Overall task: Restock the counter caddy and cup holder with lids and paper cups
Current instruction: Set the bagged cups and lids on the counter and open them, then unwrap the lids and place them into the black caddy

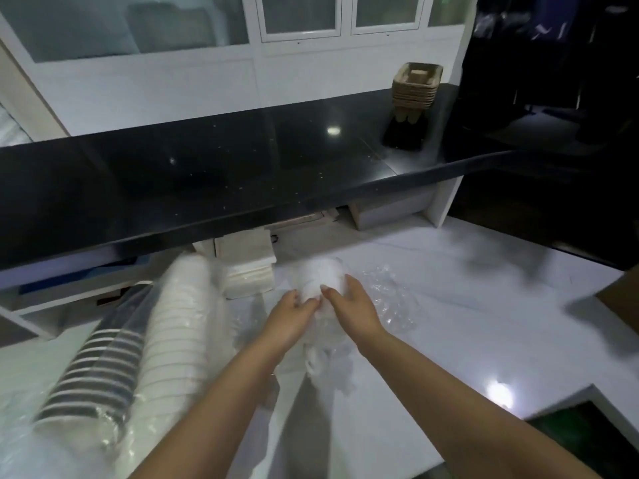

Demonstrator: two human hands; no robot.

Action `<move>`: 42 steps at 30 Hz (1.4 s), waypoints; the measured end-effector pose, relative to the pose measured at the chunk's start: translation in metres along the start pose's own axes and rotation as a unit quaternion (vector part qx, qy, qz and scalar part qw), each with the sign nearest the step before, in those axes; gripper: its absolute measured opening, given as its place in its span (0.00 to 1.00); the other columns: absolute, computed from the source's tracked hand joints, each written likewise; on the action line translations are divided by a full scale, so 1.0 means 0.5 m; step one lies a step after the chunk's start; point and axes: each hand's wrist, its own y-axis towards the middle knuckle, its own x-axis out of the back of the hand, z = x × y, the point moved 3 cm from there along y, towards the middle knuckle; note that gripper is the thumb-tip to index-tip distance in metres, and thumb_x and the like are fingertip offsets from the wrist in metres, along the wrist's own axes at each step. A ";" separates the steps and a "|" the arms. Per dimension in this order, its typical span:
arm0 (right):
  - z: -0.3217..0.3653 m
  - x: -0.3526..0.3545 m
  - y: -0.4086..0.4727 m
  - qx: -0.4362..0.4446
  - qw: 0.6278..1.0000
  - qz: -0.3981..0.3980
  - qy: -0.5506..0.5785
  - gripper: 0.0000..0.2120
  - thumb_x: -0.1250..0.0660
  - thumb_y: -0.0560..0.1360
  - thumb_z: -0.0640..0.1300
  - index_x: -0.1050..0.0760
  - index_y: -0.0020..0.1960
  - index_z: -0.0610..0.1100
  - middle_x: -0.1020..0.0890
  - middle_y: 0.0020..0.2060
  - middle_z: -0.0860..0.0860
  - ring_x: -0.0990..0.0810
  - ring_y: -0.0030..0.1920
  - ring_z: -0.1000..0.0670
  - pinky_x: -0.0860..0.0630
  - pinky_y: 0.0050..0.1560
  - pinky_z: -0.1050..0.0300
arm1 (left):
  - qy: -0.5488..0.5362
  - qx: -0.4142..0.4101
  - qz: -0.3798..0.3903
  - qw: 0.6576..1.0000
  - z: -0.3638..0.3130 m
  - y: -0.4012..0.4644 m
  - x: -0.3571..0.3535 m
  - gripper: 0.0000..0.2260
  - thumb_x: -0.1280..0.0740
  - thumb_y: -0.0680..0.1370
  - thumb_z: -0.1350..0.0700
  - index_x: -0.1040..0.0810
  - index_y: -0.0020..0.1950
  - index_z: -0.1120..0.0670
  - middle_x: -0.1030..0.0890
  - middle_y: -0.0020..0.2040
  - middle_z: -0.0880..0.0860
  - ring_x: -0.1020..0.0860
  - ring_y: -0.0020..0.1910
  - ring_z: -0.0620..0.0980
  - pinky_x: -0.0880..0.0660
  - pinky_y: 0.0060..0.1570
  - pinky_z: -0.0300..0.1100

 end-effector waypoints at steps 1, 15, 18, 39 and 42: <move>0.009 -0.016 0.002 0.000 1.000 0.018 0.012 0.30 0.35 0.77 0.54 0.39 0.75 0.47 0.32 0.71 0.52 0.31 0.70 0.48 0.33 0.69 0.50 | 0.004 -0.003 -0.016 1.000 0.001 0.002 0.017 0.16 0.35 0.76 0.46 0.27 0.59 0.53 0.22 0.55 0.50 0.22 0.53 0.52 0.24 0.52 0.46; 0.039 -0.077 -0.005 -0.032 0.995 0.076 0.059 0.27 0.38 0.79 0.52 0.39 0.75 0.48 0.33 0.72 0.48 0.32 0.70 0.47 0.34 0.71 0.47 | 0.147 -0.031 -0.025 0.988 0.024 0.000 0.089 0.19 0.33 0.76 0.50 0.30 0.63 0.57 0.23 0.57 0.54 0.23 0.54 0.52 0.25 0.51 0.46; 0.079 -0.022 0.001 -0.006 0.995 0.029 0.095 0.25 0.38 0.79 0.53 0.36 0.74 0.49 0.30 0.70 0.49 0.29 0.68 0.46 0.32 0.69 0.45 | 0.219 -0.114 -0.039 0.968 -0.055 0.000 0.083 0.28 0.33 0.76 0.46 0.36 0.74 0.51 0.31 0.72 0.53 0.29 0.67 0.53 0.30 0.65 0.48; 0.196 0.707 0.198 0.052 0.947 -0.145 0.281 0.10 0.37 0.80 0.46 0.24 0.57 0.42 0.18 0.53 0.43 0.18 0.52 0.44 0.22 0.57 0.48 | -0.007 -0.251 0.032 0.968 -0.650 0.144 -0.305 0.25 0.34 0.79 0.49 0.34 0.74 0.52 0.26 0.67 0.51 0.28 0.64 0.49 0.31 0.65 0.44; 0.174 0.790 0.234 0.026 0.930 -0.160 0.329 0.17 0.38 0.80 0.47 0.29 0.66 0.41 0.20 0.58 0.42 0.20 0.56 0.43 0.23 0.58 0.48 | -0.038 -0.232 0.008 0.972 -0.689 0.191 -0.353 0.26 0.34 0.79 0.49 0.36 0.75 0.53 0.30 0.71 0.52 0.30 0.68 0.51 0.34 0.63 0.41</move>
